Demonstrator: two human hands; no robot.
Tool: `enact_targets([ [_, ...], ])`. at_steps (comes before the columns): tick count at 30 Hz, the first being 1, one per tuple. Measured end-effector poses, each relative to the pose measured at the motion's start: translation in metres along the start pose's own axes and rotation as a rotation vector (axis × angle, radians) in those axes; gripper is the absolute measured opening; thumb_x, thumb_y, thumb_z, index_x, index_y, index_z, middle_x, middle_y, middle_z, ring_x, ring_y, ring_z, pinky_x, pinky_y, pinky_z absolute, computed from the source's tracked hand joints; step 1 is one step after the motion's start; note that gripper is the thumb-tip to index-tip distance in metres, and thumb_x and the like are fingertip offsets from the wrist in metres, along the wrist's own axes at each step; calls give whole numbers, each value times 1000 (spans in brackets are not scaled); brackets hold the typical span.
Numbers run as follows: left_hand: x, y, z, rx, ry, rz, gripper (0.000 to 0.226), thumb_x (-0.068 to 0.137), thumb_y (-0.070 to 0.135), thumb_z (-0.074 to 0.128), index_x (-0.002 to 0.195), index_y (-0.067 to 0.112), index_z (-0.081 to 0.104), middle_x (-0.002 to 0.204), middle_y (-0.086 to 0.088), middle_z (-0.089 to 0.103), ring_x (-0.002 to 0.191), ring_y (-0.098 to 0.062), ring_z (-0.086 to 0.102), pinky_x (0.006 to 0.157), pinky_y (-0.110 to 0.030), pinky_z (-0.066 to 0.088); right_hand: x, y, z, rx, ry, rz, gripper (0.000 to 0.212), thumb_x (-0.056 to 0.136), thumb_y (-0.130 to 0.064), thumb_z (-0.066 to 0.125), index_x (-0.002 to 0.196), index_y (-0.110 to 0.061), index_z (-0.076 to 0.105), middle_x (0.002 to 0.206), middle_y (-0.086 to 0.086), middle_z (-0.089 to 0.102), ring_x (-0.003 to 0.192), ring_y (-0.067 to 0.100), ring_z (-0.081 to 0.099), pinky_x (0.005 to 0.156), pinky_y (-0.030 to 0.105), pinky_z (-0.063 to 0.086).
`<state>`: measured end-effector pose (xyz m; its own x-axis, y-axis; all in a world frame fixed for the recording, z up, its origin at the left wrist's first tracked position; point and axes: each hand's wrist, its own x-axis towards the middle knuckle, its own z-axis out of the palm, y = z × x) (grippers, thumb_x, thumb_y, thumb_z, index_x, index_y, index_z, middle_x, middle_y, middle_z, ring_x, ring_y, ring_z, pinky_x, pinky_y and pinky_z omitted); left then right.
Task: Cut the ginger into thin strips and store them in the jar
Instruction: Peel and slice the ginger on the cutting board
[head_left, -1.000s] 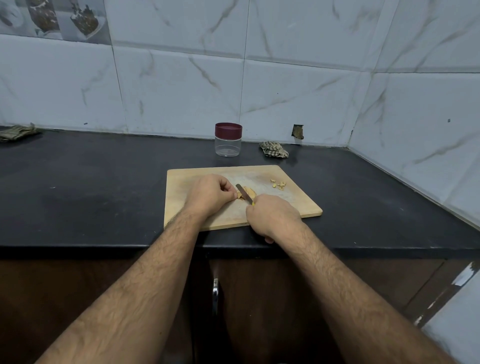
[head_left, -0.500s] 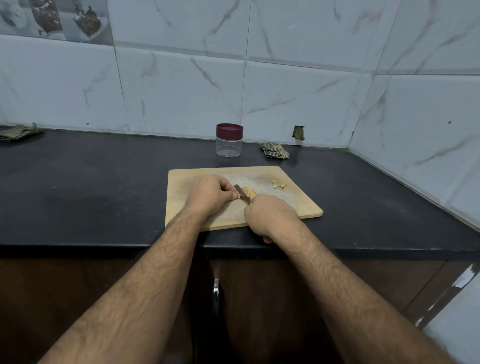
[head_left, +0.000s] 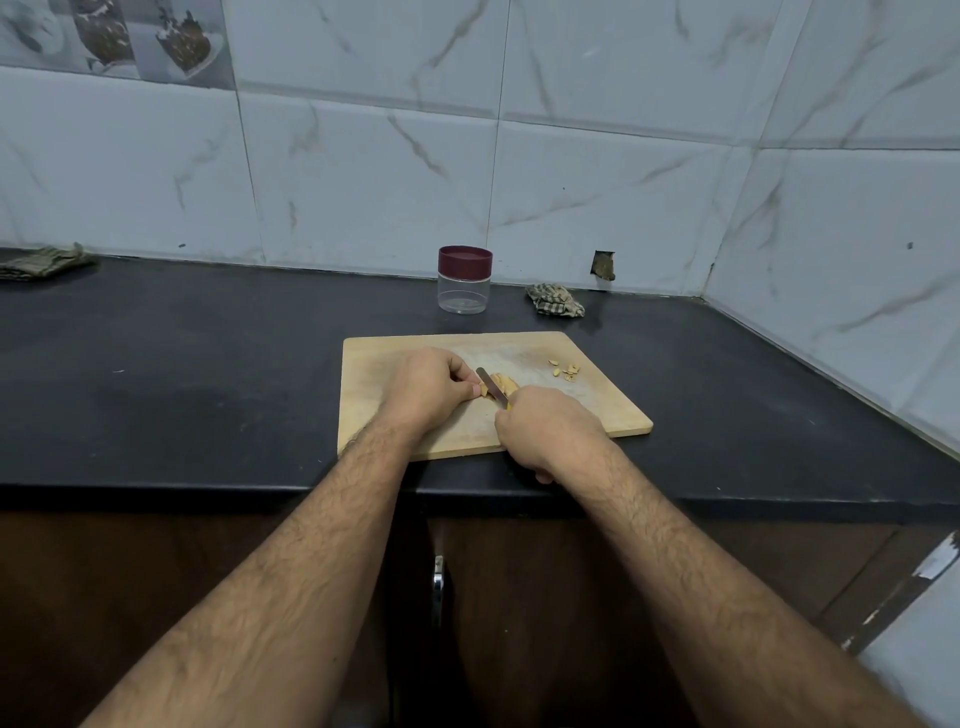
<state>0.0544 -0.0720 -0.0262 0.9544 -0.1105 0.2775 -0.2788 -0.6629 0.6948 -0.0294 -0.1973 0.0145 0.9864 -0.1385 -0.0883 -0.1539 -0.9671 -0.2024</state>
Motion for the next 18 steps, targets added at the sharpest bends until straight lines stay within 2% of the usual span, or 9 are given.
enact_targets([
  [4, 0, 0, 0, -8, -5, -2, 17, 82, 25, 79, 68, 29, 69, 80, 14, 69, 80, -5, 61, 66, -24, 45, 1, -1, 0, 12, -5, 4, 15, 100, -24, 41, 101, -18, 55, 85, 1, 64, 53, 15, 64, 46, 22, 41],
  [7, 0, 1, -1, -3, -4, -7, 17, 81, 24, 79, 67, 28, 70, 81, 12, 71, 82, -8, 63, 70, -28, 50, 3, -3, 2, 23, -1, 13, 17, 100, -23, 41, 104, -17, 56, 86, 1, 65, 56, 16, 65, 48, 23, 43],
  [11, -1, 1, 0, -3, 6, -19, 18, 80, 24, 79, 66, 28, 69, 79, 13, 70, 82, -8, 63, 73, -30, 52, 4, -6, 4, 20, 13, 15, 18, 100, -22, 42, 108, -16, 57, 97, 4, 65, 81, 22, 66, 68, 31, 52],
  [13, -1, 1, -1, 1, 5, -11, 17, 81, 25, 79, 67, 28, 69, 77, 16, 68, 80, -6, 61, 70, -28, 49, 3, -8, 4, 15, 19, 22, 16, 100, -21, 43, 107, -16, 57, 102, 5, 65, 90, 23, 67, 78, 34, 56],
  [16, -1, 1, -1, 0, 3, 1, 11, 82, 24, 78, 72, 24, 73, 71, 21, 63, 73, 0, 56, 60, -20, 39, 0, -9, 4, 11, 28, 21, 17, 99, -19, 43, 108, -16, 57, 109, 5, 65, 98, 24, 67, 85, 36, 56],
  [18, -1, 1, 0, 1, 5, 8, 10, 81, 24, 78, 72, 23, 74, 71, 21, 63, 74, -1, 57, 60, -19, 38, 0, -9, 3, 7, 22, 23, 22, 99, -18, 43, 116, -16, 58, 111, 5, 65, 100, 24, 67, 86, 36, 56],
])
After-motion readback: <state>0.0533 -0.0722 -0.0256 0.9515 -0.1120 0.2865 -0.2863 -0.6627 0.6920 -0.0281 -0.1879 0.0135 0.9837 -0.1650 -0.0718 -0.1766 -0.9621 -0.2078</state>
